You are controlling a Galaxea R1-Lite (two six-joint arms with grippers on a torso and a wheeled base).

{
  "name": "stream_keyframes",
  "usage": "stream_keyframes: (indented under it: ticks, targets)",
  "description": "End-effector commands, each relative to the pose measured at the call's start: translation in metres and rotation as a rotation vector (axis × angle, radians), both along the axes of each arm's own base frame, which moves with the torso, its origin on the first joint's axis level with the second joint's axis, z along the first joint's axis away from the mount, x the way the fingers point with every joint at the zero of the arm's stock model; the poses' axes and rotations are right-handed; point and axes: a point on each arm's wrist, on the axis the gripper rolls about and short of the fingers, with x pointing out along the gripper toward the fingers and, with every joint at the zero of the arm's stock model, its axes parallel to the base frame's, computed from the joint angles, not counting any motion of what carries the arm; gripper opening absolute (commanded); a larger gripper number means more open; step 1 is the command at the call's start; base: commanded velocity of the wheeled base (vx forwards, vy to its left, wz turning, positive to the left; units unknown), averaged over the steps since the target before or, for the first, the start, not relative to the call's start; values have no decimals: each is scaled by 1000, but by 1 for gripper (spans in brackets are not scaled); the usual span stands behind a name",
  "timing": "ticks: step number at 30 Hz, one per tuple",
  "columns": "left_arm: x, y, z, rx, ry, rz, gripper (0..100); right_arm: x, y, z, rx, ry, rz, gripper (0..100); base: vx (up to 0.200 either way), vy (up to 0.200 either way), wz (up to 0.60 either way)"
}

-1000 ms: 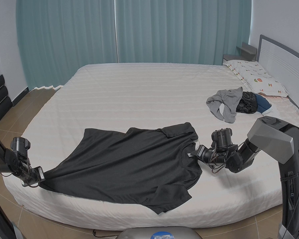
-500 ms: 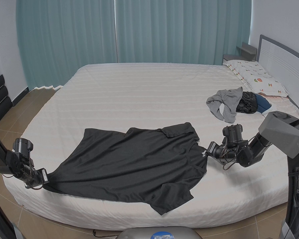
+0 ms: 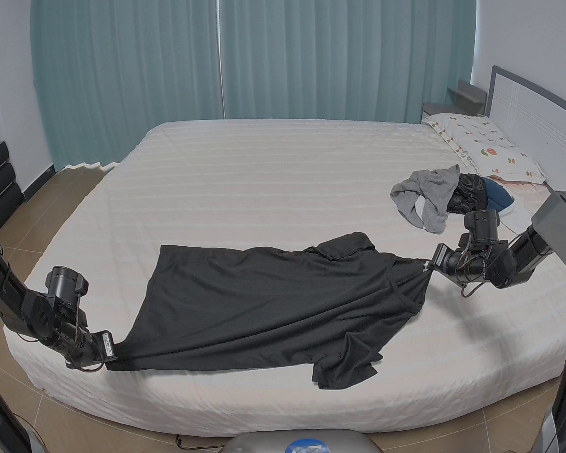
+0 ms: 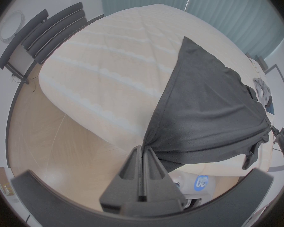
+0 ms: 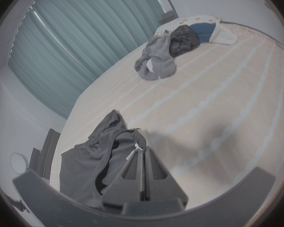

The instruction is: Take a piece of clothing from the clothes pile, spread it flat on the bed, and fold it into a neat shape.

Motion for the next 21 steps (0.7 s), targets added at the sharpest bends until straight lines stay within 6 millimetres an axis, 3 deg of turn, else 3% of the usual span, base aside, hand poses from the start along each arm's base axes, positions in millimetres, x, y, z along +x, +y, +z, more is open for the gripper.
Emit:
stream_keyframes:
  ticks: [1,9,10,14,17,20,21]
  targets:
    - [-4,-17,9,-10,-31,-43,0,10,-18,15,-15,-41,-31,0,0,0,0]
    - [0,-20,9,-21,-45,-34,0,23,-13,-9,-7,-11,-22,0,0,0,0]
    - [1,-20,8,-24,-42,-29,0,22,-7,-13,-4,2,-9,100,0,0,0]
    - [2,-21,4,-24,-27,-31,0,20,-1,-20,-2,23,5,100,0,0,0]
    - [3,-20,3,-25,-25,-28,0,10,2,-13,7,22,18,100,0,0,0]
    - [5,-20,2,-23,-31,-25,0,-9,5,-3,34,35,63,100,0,0,0]
    - [5,-19,2,-23,-42,-24,0,-24,12,0,57,58,106,100,0,0,0]
